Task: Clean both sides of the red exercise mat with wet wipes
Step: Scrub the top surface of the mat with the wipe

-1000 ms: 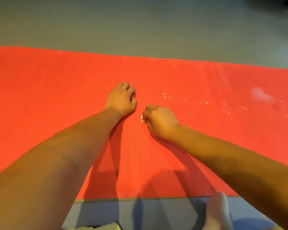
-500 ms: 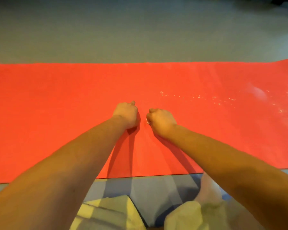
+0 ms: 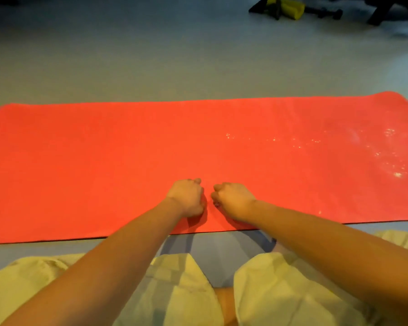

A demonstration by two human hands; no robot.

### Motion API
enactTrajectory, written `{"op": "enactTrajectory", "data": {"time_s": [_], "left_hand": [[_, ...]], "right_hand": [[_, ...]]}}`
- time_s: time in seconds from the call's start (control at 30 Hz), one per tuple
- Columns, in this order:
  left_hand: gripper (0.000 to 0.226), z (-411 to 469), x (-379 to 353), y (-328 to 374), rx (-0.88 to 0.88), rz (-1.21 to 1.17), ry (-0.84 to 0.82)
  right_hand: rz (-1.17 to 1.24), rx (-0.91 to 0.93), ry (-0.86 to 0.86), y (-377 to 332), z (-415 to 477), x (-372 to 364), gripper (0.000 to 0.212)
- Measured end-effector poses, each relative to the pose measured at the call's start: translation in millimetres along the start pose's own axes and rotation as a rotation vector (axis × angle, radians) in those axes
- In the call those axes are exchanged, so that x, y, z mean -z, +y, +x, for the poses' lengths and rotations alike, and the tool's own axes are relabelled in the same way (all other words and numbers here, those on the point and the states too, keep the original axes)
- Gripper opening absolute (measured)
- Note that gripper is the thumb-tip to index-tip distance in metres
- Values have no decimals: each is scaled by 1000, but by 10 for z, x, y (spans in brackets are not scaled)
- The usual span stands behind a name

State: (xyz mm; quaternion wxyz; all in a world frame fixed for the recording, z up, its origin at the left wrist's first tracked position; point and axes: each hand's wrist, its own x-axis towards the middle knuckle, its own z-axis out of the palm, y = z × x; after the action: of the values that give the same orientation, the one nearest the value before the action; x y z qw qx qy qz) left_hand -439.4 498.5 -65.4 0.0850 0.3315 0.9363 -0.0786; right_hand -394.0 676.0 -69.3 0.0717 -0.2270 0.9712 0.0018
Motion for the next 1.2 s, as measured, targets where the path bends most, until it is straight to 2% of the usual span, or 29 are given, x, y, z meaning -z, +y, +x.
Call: {"op": "enactTrajectory", "data": {"time_s": [0.1, 0.17, 0.33, 0.47, 0.57, 0.7, 0.77, 0.83, 0.9, 1.03, 1.2], "left_hand": [[37, -241, -77, 103, 22, -71, 4], [39, -360, -165, 118, 32, -107, -15], [64, -477, -261, 76, 16, -152, -18], [76, -517, -299, 39, -39, -96, -35], [61, -552, -240, 118, -106, -47, 9], [38, -644, -196, 300, -147, -26, 68], [39, -713, -258, 275, -101, -9, 89], [42, -748, -242, 149, -41, 4, 136], [37, -756, -137, 20, -38, 10, 133], [12, -735, 204, -42, -72, 40, 77], [11, -659, 477, -126, -41, 125, 60]], "right_hand": [[-27, -103, 23, -20, 95, 22, 15], [-56, -101, -2, -124, 11, -7, 16], [-40, 6, -97, -237, -384, -108, 14], [39, -99, -85, -258, -442, -64, 16], [22, -122, -89, -368, -401, -14, 27], [10, -139, -169, -318, -442, 79, 25], [50, -169, -170, -238, -487, 120, 22], [89, -203, -200, -183, -551, 163, 36], [72, -237, -217, -176, -596, 196, 44], [38, -277, -155, -275, -592, 225, 40], [0, -290, 39, -349, -639, 207, 41]]}}
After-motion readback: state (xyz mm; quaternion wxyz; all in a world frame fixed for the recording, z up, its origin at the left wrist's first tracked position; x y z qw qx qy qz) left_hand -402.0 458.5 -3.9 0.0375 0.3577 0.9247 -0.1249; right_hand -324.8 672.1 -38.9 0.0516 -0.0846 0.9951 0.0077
